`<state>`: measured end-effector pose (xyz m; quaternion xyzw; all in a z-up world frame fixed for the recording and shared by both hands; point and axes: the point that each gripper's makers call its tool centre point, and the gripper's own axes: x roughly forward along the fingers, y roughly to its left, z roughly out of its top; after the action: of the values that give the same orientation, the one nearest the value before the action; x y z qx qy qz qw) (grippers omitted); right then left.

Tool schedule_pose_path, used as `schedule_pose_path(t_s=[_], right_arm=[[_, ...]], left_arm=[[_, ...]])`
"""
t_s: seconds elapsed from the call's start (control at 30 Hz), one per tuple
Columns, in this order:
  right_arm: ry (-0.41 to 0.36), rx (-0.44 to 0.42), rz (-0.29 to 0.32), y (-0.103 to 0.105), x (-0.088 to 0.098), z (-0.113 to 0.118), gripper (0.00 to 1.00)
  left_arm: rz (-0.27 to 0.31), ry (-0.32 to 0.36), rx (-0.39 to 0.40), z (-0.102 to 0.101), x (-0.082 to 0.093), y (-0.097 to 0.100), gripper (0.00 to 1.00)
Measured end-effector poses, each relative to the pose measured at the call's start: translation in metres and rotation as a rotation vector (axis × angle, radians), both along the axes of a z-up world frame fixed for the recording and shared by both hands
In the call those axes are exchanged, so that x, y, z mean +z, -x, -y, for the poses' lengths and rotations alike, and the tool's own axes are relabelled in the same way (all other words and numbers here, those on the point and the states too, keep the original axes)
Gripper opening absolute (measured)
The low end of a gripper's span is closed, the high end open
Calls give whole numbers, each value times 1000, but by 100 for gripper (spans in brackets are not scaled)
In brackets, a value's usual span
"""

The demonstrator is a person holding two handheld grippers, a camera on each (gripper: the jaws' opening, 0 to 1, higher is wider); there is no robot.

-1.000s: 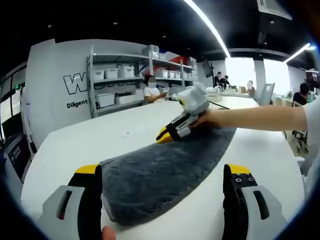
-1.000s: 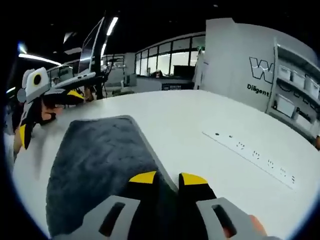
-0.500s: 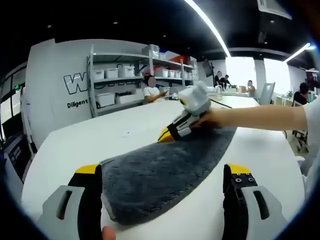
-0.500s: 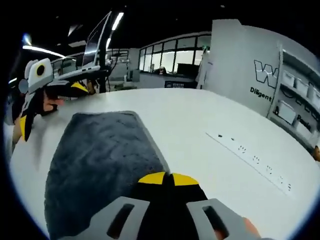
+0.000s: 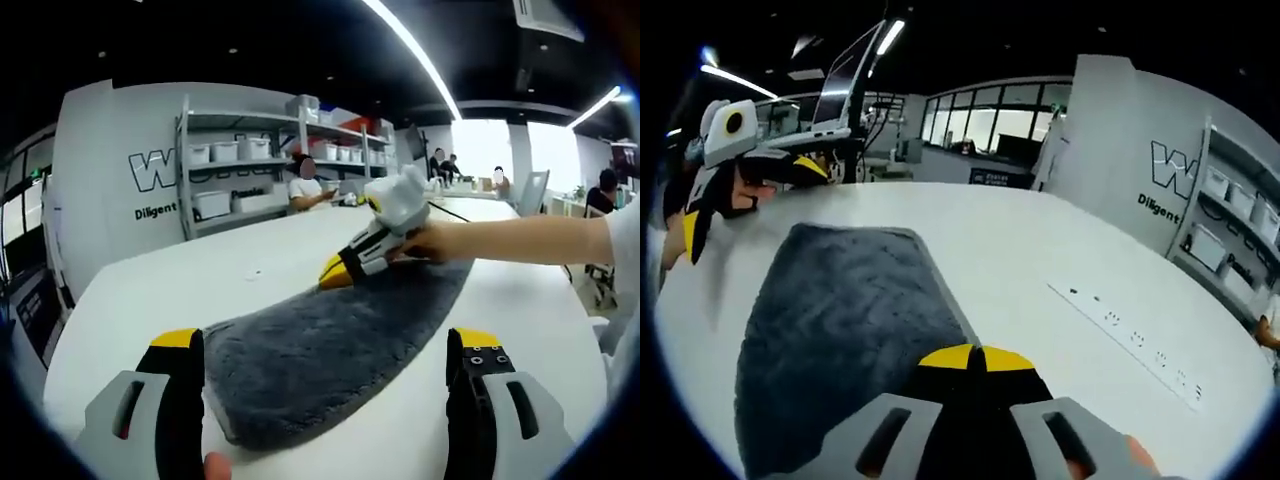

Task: Open the folded towel by lifting each exposed corner and separating the folded layers until the towel lies flat within the target outline without major curled edges

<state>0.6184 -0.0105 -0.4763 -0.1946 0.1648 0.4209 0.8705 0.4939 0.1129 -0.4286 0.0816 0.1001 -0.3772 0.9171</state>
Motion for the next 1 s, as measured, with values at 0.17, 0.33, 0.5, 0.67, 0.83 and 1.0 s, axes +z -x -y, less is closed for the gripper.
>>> schedule_pose_path(t_s=[0.17, 0.33, 0.5, 0.67, 0.83, 1.0], right_arm=[[-36, 2, 22, 1, 13, 2, 0], [-79, 22, 46, 8, 32, 3, 0], [-78, 61, 60, 25, 35, 0, 0], [-80, 90, 63, 42, 37, -4, 0], [-101, 128, 54, 58, 41, -7, 0], [-97, 174, 43, 81, 38, -11, 0]], left_arm=[[-2, 1, 9, -3, 0, -1, 99], [11, 18, 13, -5, 5, -2, 99], [35, 34, 13, -5, 12, -2, 99], [39, 37, 13, -5, 12, -2, 99], [38, 32, 16, -6, 11, -3, 99], [39, 30, 15, -6, 12, -3, 99]])
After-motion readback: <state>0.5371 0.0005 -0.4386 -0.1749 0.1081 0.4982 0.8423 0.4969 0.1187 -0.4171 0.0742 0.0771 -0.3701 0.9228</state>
